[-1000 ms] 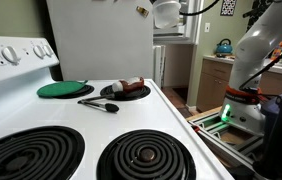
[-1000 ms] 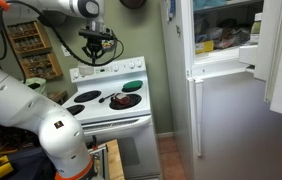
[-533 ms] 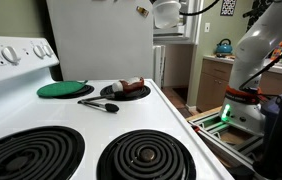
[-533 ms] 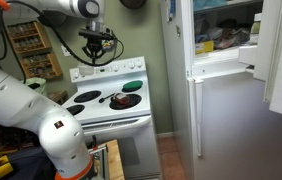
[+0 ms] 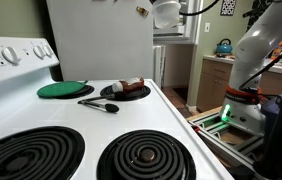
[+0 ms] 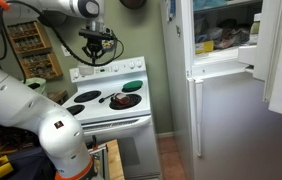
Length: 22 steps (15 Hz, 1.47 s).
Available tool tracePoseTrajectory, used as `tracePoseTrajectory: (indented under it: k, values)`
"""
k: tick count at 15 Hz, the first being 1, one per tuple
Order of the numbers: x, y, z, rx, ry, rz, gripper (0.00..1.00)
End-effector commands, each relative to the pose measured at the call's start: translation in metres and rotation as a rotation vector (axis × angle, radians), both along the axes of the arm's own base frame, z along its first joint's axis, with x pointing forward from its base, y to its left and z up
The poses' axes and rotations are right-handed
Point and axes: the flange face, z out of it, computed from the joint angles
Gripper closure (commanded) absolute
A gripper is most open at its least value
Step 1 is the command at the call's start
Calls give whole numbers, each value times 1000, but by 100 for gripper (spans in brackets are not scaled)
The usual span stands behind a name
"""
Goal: Open the top door of the refrigerator, pick up the clear lunch box and put it on the hob of the stove
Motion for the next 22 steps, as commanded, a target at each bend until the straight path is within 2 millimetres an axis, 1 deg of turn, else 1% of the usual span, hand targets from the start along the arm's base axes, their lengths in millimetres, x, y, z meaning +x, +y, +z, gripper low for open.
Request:
tracePoseTrajectory:
  k: [1, 8, 12, 14, 15, 18, 22]
  values:
    - [0, 0, 1, -1, 1, 0, 97]
    - [1, 1, 1, -1, 1, 0, 97]
    - [6, 16, -13, 0, 12, 13, 97]
    - [9, 18, -15, -3, 19, 14, 97]
    - [9, 18, -15, -3, 19, 14, 99]
    - [9, 38, -36, -4, 1, 37, 99]
    - [7, 67, -69, -28, -105, 82, 99]
